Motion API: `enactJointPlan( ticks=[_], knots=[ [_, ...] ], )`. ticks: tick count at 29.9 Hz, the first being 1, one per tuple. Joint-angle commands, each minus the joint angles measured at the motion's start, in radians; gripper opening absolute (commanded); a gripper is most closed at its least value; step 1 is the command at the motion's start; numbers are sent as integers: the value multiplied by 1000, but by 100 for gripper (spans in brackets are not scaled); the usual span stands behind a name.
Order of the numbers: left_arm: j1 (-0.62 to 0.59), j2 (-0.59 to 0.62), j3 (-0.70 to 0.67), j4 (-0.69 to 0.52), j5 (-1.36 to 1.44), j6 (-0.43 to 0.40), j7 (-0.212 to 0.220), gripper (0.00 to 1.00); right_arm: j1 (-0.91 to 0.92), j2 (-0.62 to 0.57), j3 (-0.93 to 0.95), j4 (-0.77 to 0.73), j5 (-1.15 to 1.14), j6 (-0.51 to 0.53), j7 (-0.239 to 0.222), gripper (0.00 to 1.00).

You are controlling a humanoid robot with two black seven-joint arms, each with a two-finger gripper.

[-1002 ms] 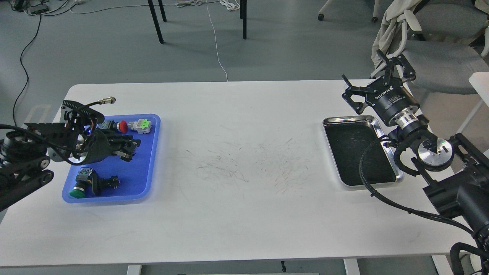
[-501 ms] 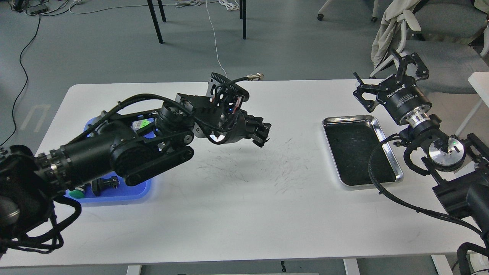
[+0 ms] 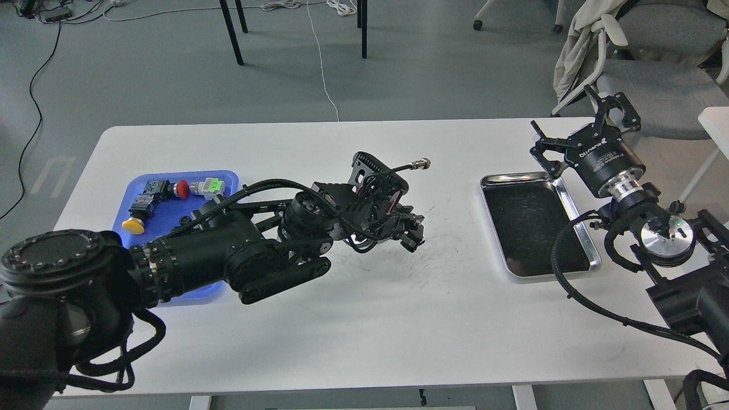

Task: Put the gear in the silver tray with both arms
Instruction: 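Carry the gear to the table centre and release it with the left gripper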

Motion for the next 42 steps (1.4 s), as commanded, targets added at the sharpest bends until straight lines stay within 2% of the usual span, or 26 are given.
enactJointPlan(
  ticks=[1,10,18,28,30,32,33,38,42],
  knots=[
    [36,0,5,-8,2,14,2,9,-5,1,-2,4,0,-2,0,99],
    [139,0,5,-17,3,59,4,11,-10,-1,-19,12,-1,-3,0,99],
    [146,0,5,-17,3,96,4,18,-13,-1,-22,12,-1,-3,0,99],
    [147,0,4,-17,-9,148,2,58,-21,4,-23,5,-3,-5,0,99],
    [147,0,4,-17,-14,163,2,70,-21,4,-23,5,-3,0,0,99],
    [147,0,4,-17,-18,183,0,90,-19,4,-22,7,-3,1,0,99],
    [146,0,4,-17,-27,189,0,95,-19,4,-20,9,-1,3,0,99],
    [135,0,-30,-19,-150,214,2,98,-7,-2,-20,13,-3,1,0,99],
    [132,0,-165,-20,-237,295,2,98,-4,-7,-20,38,-1,0,-3,99]
  ],
)
